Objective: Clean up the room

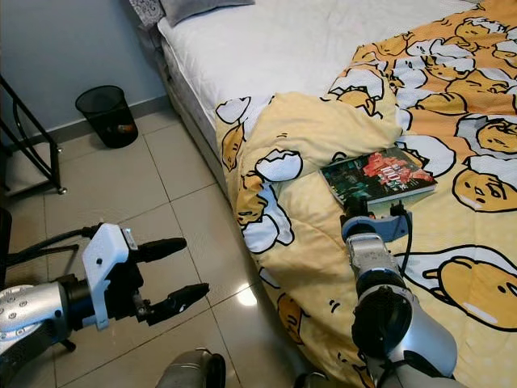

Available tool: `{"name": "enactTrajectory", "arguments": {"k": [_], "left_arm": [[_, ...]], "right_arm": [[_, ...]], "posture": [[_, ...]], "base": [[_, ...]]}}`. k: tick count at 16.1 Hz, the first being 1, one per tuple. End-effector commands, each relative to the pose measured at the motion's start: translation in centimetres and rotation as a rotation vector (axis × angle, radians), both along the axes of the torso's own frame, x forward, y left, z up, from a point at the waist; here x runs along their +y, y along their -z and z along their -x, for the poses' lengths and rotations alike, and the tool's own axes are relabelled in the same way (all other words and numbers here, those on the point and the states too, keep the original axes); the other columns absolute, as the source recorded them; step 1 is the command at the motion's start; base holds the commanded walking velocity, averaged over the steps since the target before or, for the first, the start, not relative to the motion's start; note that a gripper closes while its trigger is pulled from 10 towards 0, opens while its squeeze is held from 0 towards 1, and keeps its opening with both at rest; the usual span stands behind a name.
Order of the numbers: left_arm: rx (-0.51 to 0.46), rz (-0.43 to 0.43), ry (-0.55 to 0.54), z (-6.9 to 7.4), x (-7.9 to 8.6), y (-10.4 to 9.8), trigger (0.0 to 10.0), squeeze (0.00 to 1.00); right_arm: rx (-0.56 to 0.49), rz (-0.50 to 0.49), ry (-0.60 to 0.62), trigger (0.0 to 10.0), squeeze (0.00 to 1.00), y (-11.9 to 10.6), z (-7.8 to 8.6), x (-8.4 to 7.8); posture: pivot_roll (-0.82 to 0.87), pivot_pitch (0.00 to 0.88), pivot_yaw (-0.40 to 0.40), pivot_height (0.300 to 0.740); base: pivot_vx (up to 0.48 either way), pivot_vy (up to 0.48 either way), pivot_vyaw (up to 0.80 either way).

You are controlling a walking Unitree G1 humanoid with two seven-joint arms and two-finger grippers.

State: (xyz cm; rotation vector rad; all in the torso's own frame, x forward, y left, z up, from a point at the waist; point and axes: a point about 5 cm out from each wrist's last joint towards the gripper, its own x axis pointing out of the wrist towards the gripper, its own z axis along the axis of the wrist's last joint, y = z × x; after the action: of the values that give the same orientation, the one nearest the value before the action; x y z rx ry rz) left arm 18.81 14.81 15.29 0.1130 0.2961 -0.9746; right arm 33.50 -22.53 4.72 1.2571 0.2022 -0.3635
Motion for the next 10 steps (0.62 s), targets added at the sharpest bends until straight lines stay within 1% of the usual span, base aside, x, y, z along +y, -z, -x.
{"name": "enactTrajectory", "arguments": {"k": [1, 4, 5, 6, 7, 8, 10], "left_arm": [[-0.011, -0.005, -0.005, 0.2, 0.0, 0.2, 10.0, 0.00], [-0.019, 0.002, -0.006, 0.4, -0.3, 0.2, 10.0, 0.00], [-0.028, 0.008, -0.001, 0.5, -0.4, 0.1, 10.0, 0.00], [-0.031, 0.010, 0.002, 0.5, -0.5, 0.1, 10.0, 0.00], [-0.035, 0.013, 0.010, 0.6, -0.5, 0.0, 10.0, 0.00], [-0.037, 0.016, 0.016, 0.6, -0.6, 0.0, 10.0, 0.00], [-0.037, 0.017, 0.020, 0.5, -0.6, 0.0, 10.0, 0.00]], "right_arm": [[-0.005, -0.012, 0.006, 0.0, 0.00, 0.6, 0.8, -0.7], [-0.024, -0.021, 0.001, 0.0, 0.00, 1.5, 2.0, -1.7], [-0.016, -0.007, -0.046, 0.0, 0.00, 2.7, 3.7, -2.3], [-0.014, 0.002, -0.065, 0.0, 0.00, 3.2, 4.6, -2.5], [0.000, -0.011, -0.067, 0.0, 0.00, 4.0, 7.1, -3.1], [0.010, -0.023, -0.071, 0.0, 0.00, 4.3, 8.6, -3.3], [0.019, -0.022, -0.084, 0.0, 0.00, 4.3, 9.4, -3.3]], "posture": [[0.32, 0.078, 0.061, 0.740], [0.29, 0.071, 0.051, 0.740], [0.27, 0.069, 0.048, 0.740], [0.27, 0.069, 0.048, 0.740], [0.25, 0.066, 0.054, 0.740], [0.25, 0.066, 0.058, 0.740], [0.24, 0.066, 0.061, 0.740]], "base": [[0.000, 0.000, 0.00], [0.000, 0.000, 0.00], [0.000, 0.000, 0.00], [0.000, 0.000, 0.00], [0.000, 0.000, 0.00], [0.000, 0.000, 0.00], [0.000, 0.000, 0.00]]}}
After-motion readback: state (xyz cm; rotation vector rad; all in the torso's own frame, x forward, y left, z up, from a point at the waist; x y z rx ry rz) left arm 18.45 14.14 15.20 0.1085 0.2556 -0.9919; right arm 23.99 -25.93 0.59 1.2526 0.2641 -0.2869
